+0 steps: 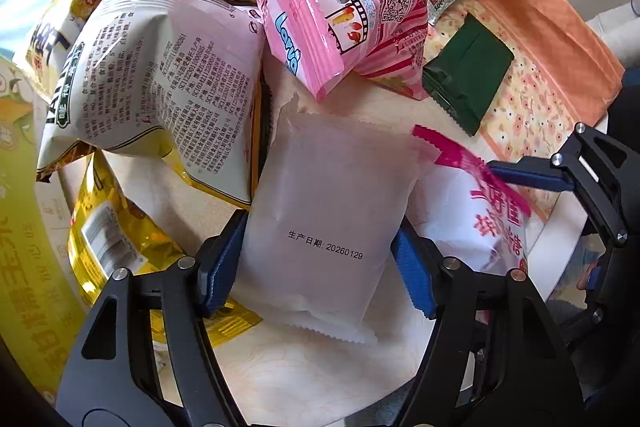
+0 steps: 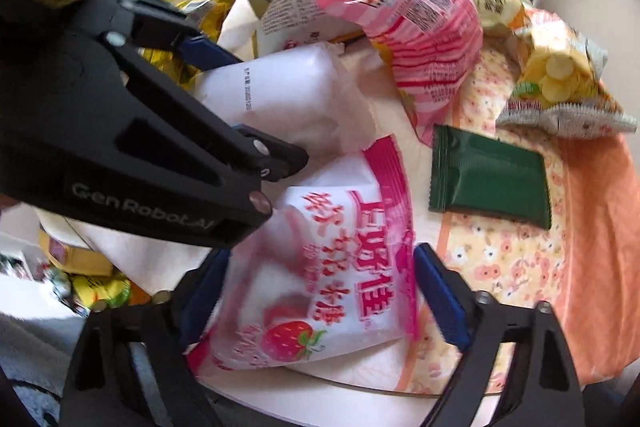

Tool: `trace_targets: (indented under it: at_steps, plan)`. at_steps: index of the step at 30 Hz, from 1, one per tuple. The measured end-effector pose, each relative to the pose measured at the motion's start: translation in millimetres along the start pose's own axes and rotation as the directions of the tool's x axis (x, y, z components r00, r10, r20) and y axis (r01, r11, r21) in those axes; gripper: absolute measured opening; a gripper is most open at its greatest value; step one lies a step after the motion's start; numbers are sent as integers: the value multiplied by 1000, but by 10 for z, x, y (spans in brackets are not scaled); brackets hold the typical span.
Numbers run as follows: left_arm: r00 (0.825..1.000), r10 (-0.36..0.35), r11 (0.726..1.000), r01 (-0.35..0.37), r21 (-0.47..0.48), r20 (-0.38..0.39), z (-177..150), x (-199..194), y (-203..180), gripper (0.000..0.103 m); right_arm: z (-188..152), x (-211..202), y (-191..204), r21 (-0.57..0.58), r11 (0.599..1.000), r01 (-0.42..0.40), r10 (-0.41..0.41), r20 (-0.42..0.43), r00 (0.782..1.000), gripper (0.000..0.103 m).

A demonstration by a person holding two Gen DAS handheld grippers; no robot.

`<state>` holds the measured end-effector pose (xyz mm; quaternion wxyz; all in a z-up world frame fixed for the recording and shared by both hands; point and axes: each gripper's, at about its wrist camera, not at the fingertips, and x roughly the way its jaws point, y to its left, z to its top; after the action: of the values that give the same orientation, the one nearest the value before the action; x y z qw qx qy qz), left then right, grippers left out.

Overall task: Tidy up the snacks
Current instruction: 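Grasp the white pouch with the left tool while the right grasps the pink strawberry bag, then lower both held bags into the box and open both tools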

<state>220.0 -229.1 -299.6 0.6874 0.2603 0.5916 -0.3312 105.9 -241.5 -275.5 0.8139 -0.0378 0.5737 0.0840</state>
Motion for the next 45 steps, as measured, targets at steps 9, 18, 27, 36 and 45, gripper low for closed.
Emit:
trace_targets:
  at_steps: [9, 18, 27, 36, 45]
  plan:
    - [1000, -14, 999, 15, -36, 27, -128, -244, 51, 65, -67, -234, 43, -30, 1000, 3, -3, 15, 1000, 55]
    - [995, -10, 997, 17, -72, 94, -139, -621, 9, 65, -55, -575, -113, -17, 999, 35, -35, 50, 998, 53]
    - [980, 20, 990, 10, -144, 200, -148, -1118, -84, 65, 31, -948, -341, -46, 996, 79, -73, 123, 990, 53]
    - [933, 144, 957, -47, -287, 329, -318, -1865, 185, 65, 357, -1502, -262, -132, 987, 90, -53, 262, 964, 53]
    - [878, 294, 876, -90, -474, 377, -804, -2405, 1016, 65, 1126, -1816, 177, -214, 973, 82, 8, 391, 920, 53]
